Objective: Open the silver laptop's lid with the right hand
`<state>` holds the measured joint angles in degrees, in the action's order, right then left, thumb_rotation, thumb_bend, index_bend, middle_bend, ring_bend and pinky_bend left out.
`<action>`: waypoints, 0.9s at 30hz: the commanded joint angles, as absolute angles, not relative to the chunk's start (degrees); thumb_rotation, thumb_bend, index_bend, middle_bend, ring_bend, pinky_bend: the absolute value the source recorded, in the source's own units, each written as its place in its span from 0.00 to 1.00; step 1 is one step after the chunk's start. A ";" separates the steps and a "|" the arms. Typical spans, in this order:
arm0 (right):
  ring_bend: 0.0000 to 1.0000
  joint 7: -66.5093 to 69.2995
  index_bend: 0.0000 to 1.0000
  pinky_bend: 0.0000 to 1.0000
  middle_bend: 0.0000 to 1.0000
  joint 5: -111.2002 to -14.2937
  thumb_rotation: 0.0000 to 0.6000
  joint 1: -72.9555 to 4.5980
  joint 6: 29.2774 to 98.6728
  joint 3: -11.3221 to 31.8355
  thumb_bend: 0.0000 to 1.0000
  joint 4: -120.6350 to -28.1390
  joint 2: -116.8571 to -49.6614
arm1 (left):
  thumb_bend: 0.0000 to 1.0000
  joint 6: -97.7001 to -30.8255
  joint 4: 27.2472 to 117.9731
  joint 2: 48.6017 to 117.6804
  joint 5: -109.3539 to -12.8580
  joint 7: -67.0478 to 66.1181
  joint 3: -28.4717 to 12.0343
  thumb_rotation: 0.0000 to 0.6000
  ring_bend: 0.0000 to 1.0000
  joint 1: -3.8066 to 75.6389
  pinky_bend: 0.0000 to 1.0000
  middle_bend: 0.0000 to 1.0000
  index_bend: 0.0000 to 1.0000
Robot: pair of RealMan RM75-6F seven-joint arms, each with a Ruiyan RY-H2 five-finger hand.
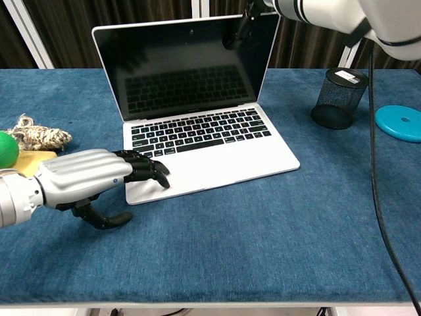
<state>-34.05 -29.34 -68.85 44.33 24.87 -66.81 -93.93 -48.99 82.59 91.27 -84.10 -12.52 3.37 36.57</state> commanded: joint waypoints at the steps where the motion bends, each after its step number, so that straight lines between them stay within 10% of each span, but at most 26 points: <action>1: 0.00 -35.56 0.00 0.00 0.00 -25.15 1.00 -72.18 43.42 25.54 0.21 -61.42 -96.11 | 0.40 -49.19 82.68 91.14 -84.07 -12.39 3.41 1.00 0.07 36.49 0.07 0.12 0.20; 17: 0.00 -37.56 0.00 0.00 0.00 -18.50 1.00 -77.31 39.18 25.99 0.21 -43.51 -101.44 | 0.41 -50.86 83.08 89.90 -84.50 -11.24 4.04 1.00 0.07 35.68 0.07 0.12 0.20; 27: 0.00 -32.93 0.00 0.00 0.00 -34.02 1.00 -67.54 45.35 21.83 0.21 -73.83 -84.60 | 0.40 -54.33 85.86 87.66 -86.24 -12.59 3.96 1.00 0.07 34.86 0.07 0.12 0.20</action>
<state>-34.80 -25.81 -73.29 41.09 24.68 -58.44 -94.07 -53.73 85.21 88.26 -85.88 -12.04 3.93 35.09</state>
